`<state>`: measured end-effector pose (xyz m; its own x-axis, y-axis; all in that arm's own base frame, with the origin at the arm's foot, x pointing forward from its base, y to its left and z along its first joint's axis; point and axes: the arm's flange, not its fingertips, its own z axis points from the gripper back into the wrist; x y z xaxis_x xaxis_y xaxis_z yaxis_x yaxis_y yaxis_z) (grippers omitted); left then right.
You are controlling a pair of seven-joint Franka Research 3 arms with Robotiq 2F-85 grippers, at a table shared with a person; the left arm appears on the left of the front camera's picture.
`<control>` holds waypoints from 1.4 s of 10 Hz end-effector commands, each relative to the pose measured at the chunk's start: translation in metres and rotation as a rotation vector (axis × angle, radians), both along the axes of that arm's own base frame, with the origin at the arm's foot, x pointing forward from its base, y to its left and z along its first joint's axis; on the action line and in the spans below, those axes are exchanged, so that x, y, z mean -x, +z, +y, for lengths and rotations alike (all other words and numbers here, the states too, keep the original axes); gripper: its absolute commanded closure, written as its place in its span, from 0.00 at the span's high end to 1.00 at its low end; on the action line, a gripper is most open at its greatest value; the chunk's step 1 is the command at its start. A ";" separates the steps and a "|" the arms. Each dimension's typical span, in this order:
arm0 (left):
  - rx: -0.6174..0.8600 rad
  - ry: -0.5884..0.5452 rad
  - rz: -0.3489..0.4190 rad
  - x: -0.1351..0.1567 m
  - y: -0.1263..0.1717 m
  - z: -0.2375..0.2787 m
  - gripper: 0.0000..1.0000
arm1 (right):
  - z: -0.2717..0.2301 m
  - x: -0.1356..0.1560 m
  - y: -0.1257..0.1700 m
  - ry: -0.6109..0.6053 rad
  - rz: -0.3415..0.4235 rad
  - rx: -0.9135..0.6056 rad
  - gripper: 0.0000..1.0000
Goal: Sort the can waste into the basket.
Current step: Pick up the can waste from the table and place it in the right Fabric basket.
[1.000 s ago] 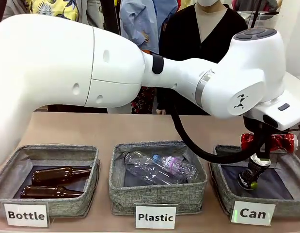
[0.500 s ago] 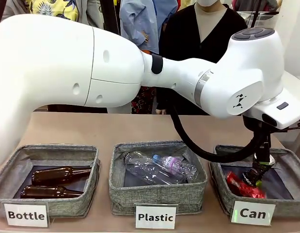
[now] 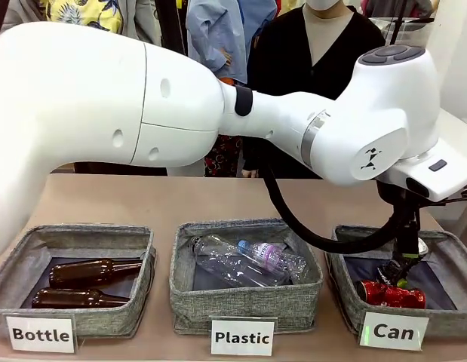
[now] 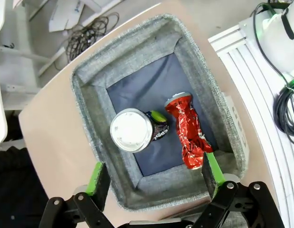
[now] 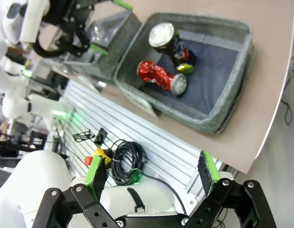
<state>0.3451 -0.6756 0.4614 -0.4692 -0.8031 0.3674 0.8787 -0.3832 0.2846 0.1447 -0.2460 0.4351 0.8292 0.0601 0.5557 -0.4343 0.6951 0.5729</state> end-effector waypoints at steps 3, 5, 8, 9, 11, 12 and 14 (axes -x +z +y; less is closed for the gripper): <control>-0.088 0.076 0.104 0.007 0.024 0.069 1.00 | 0.000 0.000 0.000 0.000 0.000 0.000 1.00; -0.068 0.164 0.118 0.014 0.056 0.152 1.00 | 0.039 -0.059 0.010 -0.037 0.044 -0.015 1.00; -0.003 0.279 0.306 0.031 0.087 0.319 1.00 | 0.127 -0.152 0.035 0.051 0.079 -0.073 1.00; 0.041 0.323 0.387 0.033 0.086 0.378 1.00 | 0.161 -0.179 0.041 0.095 0.105 -0.129 1.00; 0.434 0.726 0.597 0.027 0.084 0.499 1.00 | 0.232 -0.221 0.034 0.076 0.205 -0.243 1.00; 0.603 0.786 0.714 0.025 0.081 0.547 1.00 | 0.251 -0.233 0.022 0.031 0.297 -0.292 1.00; 0.695 0.824 0.943 0.017 0.050 0.613 1.00 | 0.251 -0.240 0.003 -0.098 0.471 -0.495 1.00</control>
<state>0.3172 -0.0639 0.5204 0.5568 -0.4328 0.7090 0.8304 0.2687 -0.4881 0.3786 0.0180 0.4298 0.9815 -0.0734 0.1770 -0.1306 0.4193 0.8984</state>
